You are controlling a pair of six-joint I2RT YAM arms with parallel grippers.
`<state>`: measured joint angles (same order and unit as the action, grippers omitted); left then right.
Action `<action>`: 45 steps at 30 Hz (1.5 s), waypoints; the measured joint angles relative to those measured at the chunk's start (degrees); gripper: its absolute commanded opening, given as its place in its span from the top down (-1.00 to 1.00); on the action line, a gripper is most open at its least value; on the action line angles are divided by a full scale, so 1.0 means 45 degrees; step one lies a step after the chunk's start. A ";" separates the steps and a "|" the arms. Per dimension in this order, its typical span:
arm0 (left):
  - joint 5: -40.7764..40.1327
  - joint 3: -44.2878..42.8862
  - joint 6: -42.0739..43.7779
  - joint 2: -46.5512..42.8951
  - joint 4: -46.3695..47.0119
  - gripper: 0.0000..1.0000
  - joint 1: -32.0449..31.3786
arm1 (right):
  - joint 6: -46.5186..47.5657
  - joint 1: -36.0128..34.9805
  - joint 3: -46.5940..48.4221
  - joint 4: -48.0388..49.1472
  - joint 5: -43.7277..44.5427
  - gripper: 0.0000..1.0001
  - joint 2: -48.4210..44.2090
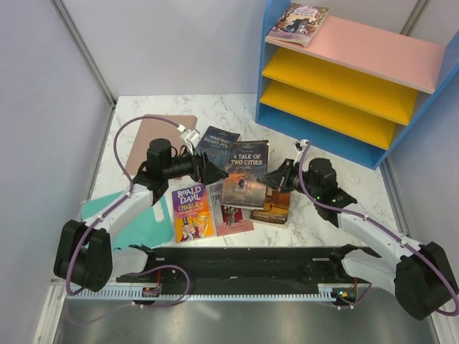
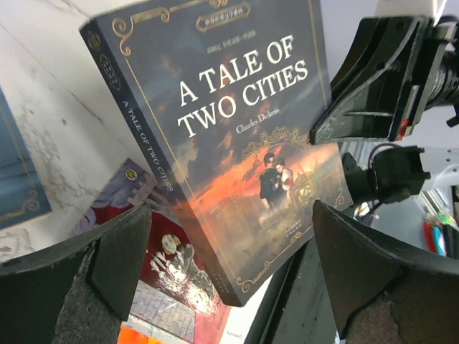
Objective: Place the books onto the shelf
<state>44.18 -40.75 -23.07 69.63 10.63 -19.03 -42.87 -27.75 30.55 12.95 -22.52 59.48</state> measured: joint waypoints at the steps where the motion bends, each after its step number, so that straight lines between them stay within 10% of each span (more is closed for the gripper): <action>1: 0.0194 0.0097 -0.0087 0.0199 0.0214 -1.00 0.0000 | -0.0039 0.0000 0.0000 0.0024 -0.0083 1.00 0.0015; 17: 0.1530 0.0806 -0.1681 0.2837 0.3502 -0.93 -0.0748 | -0.0529 0.0053 0.0000 0.0772 -0.1010 1.00 -0.0146; 20: 0.1889 0.0811 -0.2210 0.3342 0.4527 -0.28 -0.1195 | -0.0597 0.0058 0.0000 0.0952 -0.1156 1.00 -0.0151; 23: 0.2229 0.0811 -0.3104 0.3691 0.5605 0.96 -0.1467 | -0.0685 0.0136 0.0000 0.0952 -0.1205 0.83 -0.0141; 28: 0.2642 0.0685 -0.4507 0.4090 0.6931 0.96 -0.1491 | -0.0291 0.0277 0.0219 0.0427 -0.0651 0.21 -0.0019; 32: 0.2837 0.0384 -0.4828 0.4027 0.6790 0.96 -0.1486 | 0.0185 0.0257 0.0563 -0.0593 0.0068 0.10 -0.0403; 33: 0.2929 0.0243 -0.4857 0.3959 0.6693 0.96 -0.1452 | 0.0253 0.0291 0.0563 -0.0806 0.0267 -0.20 -0.0719; 34: 0.3021 0.0107 -0.4891 0.3891 0.6664 0.96 -0.1418 | 0.0311 0.0311 0.0563 -0.0967 0.0457 -0.96 -0.1093; 45: 0.4129 -0.0398 -0.6917 0.4580 0.9199 0.96 -0.0432 | 0.0923 0.0340 0.0452 -0.1059 0.1418 -0.96 -0.4012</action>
<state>62.76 -42.54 -54.19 90.24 52.03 -20.97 -38.72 -26.22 32.58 8.19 -16.14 41.43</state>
